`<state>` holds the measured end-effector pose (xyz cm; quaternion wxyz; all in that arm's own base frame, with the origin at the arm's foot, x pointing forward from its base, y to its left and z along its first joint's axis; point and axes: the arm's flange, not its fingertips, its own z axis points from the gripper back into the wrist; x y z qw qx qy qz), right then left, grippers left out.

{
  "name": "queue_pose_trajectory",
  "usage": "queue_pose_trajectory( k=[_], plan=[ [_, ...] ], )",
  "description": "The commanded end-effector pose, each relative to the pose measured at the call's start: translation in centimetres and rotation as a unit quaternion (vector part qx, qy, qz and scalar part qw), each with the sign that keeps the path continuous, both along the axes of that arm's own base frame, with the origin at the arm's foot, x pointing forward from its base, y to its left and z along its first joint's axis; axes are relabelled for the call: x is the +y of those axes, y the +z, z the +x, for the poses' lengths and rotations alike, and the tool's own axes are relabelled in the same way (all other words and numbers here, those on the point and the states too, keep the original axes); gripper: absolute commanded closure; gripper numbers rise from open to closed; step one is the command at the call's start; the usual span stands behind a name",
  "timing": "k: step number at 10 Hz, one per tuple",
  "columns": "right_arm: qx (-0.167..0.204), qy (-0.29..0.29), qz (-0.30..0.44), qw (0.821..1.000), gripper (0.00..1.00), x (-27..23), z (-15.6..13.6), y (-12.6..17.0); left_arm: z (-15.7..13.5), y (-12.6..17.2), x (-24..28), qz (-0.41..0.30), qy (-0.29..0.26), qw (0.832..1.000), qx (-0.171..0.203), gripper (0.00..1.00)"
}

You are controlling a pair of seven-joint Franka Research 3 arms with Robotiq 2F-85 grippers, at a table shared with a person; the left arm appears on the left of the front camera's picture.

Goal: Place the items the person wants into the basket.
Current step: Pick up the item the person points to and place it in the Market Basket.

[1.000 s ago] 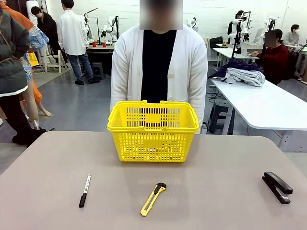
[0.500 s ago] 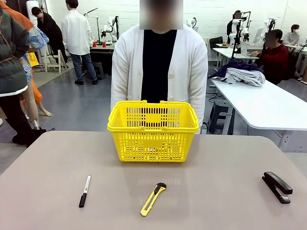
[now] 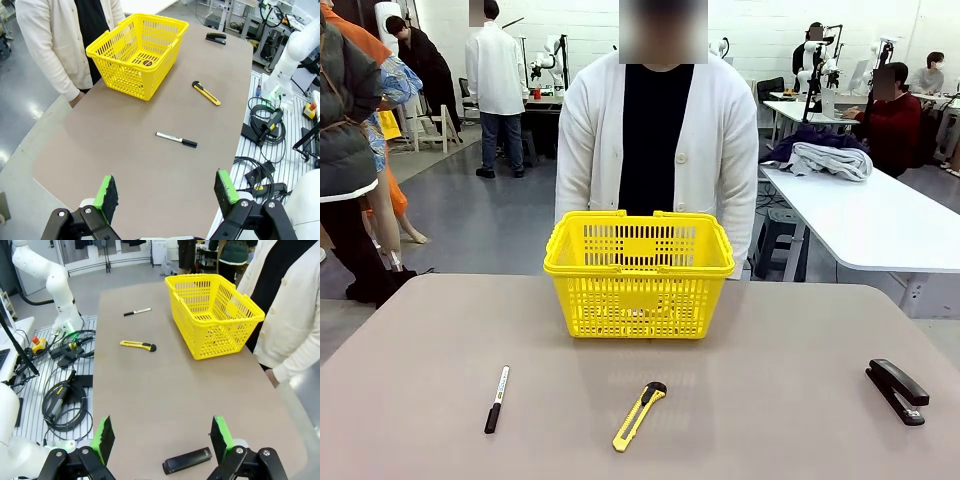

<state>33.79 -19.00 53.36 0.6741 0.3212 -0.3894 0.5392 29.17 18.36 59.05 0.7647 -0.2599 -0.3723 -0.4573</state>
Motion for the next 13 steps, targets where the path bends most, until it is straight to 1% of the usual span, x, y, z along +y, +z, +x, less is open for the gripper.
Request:
queue_pose_trajectory(
  k=[1,13],
  plan=[
    [-0.002,0.005,0.005,1.000,0.00,-0.15,-0.03,-0.14,-0.08,0.10,0.01,-0.004,-0.002,1.000,-0.005,0.00],
    [-0.002,0.005,0.005,1.000,0.00,-0.15,-0.03,-0.14,-0.08,0.10,0.01,-0.004,-0.002,1.000,-0.005,0.00]
  ],
)
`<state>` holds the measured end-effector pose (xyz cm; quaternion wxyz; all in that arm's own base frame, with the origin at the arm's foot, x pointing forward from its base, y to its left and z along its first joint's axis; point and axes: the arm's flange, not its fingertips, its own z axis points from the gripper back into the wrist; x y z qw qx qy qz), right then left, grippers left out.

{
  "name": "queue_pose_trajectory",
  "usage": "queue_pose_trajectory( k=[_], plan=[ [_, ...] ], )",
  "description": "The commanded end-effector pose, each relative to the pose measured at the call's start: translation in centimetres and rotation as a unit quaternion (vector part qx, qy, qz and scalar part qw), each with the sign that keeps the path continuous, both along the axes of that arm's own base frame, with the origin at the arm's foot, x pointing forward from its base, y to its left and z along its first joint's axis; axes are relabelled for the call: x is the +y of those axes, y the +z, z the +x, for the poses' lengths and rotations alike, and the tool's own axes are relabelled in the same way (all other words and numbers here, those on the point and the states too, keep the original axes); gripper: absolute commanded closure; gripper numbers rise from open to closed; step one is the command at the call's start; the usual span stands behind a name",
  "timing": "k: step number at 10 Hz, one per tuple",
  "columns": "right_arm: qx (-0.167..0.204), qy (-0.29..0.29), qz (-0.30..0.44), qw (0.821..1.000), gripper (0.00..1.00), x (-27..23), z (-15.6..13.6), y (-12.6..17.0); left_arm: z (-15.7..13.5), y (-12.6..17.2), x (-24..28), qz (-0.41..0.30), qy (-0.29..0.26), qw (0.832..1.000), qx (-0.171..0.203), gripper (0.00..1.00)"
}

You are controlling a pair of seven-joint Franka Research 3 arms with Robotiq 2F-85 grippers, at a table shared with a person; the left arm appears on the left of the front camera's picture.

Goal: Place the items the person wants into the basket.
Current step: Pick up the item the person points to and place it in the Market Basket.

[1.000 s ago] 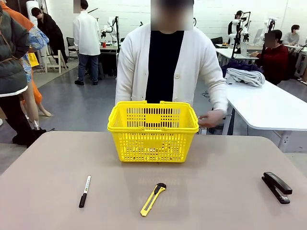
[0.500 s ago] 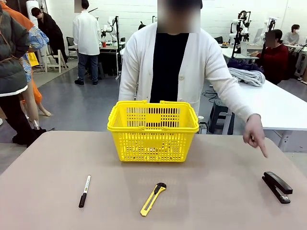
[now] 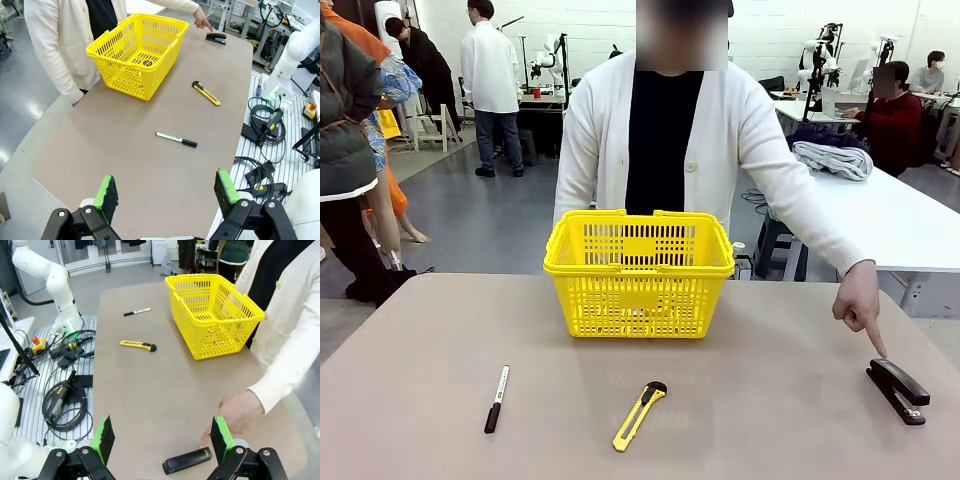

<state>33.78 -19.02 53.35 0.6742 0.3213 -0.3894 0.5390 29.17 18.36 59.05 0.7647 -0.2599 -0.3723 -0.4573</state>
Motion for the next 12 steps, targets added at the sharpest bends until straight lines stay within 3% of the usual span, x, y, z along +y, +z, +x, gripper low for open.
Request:
queue_pose_trajectory(
  k=[1,2,4,6,8,10,12],
  plan=[
    [0.000,0.000,0.000,1.000,0.00,0.0,0.0,0.0,-0.1,0.1,0.0,-0.004,-0.002,1.000,-0.005,0.00],
    [0.061,-0.045,-0.064,0.995,0.00,2.0,0.1,1.2,-0.1,0.1,0.0,-0.004,-0.002,1.000,-0.005,0.00],
    [0.193,-0.084,-0.151,0.966,0.00,4.4,0.7,3.6,-0.1,0.1,0.0,-0.004,-0.002,1.000,-0.005,0.00],
    [0.306,-0.133,-0.224,0.916,0.00,7.0,1.7,4.9,-0.1,0.1,0.0,-0.004,-0.002,1.000,-0.005,0.00],
    [0.358,-0.181,-0.258,0.879,0.00,9.8,2.9,4.9,-0.1,0.1,0.0,-0.004,-0.002,1.000,-0.005,0.00],
    [0.400,-0.241,-0.291,0.835,0.00,12.6,5.1,2.5,-0.1,0.1,0.0,-0.004,-0.002,1.000,-0.005,0.00],
    [0.385,-0.301,-0.311,0.815,0.00,14.0,7.3,-0.5,-0.1,0.1,0.0,-0.004,-0.002,1.000,-0.005,0.00]
  ],
)
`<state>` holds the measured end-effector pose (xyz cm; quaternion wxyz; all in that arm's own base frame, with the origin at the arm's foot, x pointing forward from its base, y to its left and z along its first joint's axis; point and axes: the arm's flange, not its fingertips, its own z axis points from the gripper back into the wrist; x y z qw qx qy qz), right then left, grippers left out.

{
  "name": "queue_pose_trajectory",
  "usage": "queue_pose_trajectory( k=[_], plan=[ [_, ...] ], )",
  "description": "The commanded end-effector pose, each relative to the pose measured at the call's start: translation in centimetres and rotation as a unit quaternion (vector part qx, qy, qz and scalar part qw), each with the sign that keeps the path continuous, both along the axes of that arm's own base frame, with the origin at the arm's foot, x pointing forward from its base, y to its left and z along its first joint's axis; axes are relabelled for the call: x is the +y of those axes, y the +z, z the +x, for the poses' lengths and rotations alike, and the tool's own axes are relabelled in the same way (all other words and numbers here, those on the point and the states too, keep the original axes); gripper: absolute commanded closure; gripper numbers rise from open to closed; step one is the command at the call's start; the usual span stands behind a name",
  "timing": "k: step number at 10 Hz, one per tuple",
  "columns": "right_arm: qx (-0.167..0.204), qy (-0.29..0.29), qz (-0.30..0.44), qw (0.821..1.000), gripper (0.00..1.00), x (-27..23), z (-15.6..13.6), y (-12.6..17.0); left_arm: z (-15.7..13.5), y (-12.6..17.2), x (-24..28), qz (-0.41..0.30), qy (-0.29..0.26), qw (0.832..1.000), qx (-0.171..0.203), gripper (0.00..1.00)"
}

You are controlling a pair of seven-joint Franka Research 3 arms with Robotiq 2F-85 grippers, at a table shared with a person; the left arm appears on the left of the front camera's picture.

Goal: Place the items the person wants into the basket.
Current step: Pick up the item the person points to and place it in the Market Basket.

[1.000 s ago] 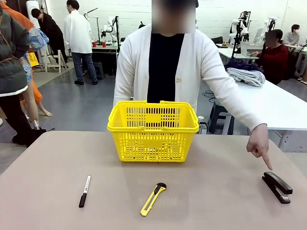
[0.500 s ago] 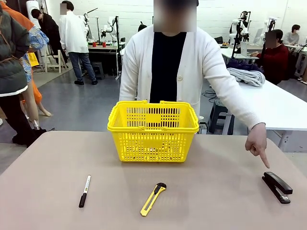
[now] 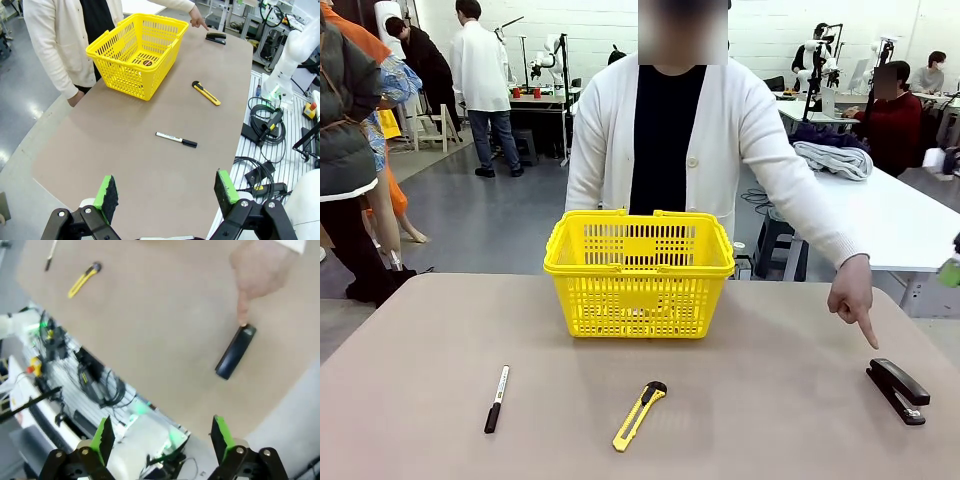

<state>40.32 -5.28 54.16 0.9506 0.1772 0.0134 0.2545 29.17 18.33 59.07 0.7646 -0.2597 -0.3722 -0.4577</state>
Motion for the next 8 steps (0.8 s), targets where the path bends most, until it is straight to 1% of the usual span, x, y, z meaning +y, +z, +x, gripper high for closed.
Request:
queue_pose_trajectory(
  k=[1,2,3,5,6,7,8],
  plan=[
    [-0.019,-0.031,-0.069,0.997,0.00,0.7,1.2,-2.4,-0.1,0.1,0.0,-0.005,-0.002,1.000,-0.005,0.00],
    [-0.028,-0.046,-0.114,0.992,0.00,0.7,1.9,-3.9,-0.1,0.1,0.0,-0.005,-0.002,1.000,-0.005,0.00],
    [-0.023,-0.057,-0.143,0.988,0.00,0.6,2.5,-5.4,-0.1,0.1,0.0,-0.005,-0.002,1.000,-0.005,0.00],
    [-0.006,-0.043,-0.140,0.989,0.00,0.9,3.1,-7.2,-0.1,0.1,0.0,-0.005,-0.002,1.000,-0.005,0.00],
    [0.006,-0.023,-0.116,0.993,0.00,1.1,3.1,-7.9,-0.1,0.1,0.0,-0.005,-0.002,1.000,-0.005,0.00],
    [0.007,0.005,-0.081,0.997,0.00,1.1,2.5,-7.7,-0.1,0.1,0.0,-0.005,-0.002,1.000,-0.005,0.00],
    [-0.006,-0.033,-0.133,0.991,0.00,0.5,3.1,-7.6,-0.1,0.1,0.0,-0.005,-0.002,1.000,-0.005,0.00]
  ],
)
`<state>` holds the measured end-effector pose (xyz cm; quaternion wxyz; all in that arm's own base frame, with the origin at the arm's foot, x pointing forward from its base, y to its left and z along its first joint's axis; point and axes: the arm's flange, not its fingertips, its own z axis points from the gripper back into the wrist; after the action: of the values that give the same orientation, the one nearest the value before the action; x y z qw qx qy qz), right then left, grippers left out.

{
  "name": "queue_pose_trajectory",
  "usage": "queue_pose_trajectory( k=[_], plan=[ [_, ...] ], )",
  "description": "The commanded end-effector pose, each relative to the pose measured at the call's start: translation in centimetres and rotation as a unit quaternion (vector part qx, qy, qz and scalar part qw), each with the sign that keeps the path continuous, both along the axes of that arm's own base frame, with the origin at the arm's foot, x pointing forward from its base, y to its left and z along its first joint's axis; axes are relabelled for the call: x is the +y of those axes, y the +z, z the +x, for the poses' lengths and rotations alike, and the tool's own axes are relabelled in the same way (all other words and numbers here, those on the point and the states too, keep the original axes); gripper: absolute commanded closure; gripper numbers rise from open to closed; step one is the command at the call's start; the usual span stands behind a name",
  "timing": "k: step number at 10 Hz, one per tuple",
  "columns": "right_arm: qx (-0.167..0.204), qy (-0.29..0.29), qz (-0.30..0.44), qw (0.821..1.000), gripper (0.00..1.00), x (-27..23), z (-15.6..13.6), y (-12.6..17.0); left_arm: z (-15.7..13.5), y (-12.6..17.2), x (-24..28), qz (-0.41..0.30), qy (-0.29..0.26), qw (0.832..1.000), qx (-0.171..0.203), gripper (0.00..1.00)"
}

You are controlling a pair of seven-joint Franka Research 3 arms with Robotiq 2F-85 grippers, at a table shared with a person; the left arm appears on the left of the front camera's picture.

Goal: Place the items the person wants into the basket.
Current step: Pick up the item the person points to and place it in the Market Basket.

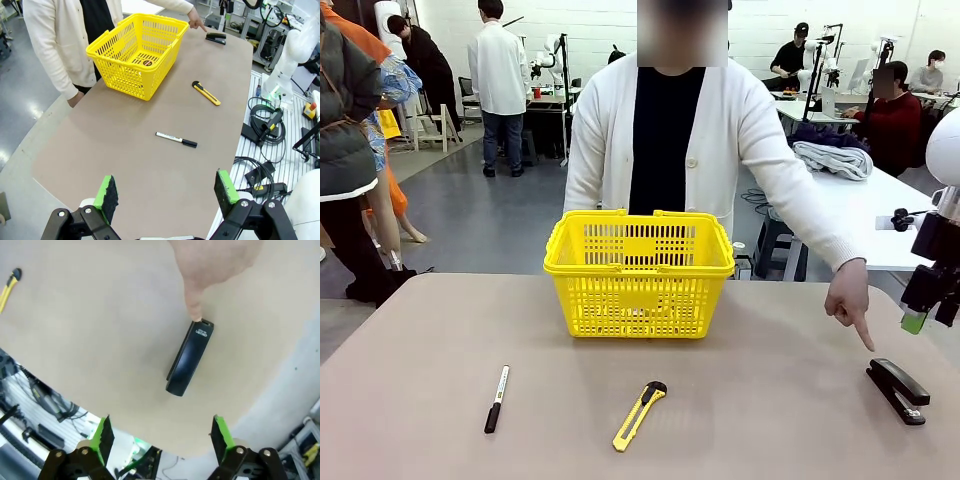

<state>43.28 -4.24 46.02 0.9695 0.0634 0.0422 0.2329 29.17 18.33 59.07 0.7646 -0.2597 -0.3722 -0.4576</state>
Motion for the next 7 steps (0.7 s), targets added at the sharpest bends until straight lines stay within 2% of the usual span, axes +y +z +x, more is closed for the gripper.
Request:
queue_pose_trajectory(
  k=[1,5,7],
  plan=[
    [-0.010,-0.013,-0.014,1.000,0.00,-0.5,0.1,0.6,-0.1,0.1,0.0,-0.005,-0.002,1.000,-0.005,0.00],
    [-0.005,-0.006,-0.002,1.000,0.00,-0.5,0.1,0.4,-0.1,0.1,0.0,-0.005,-0.002,1.000,-0.005,0.00],
    [-0.013,-0.019,-0.022,0.999,0.00,1.8,0.2,-3.7,-0.1,0.1,0.0,-0.005,-0.002,1.000,-0.005,0.00]
  ],
)
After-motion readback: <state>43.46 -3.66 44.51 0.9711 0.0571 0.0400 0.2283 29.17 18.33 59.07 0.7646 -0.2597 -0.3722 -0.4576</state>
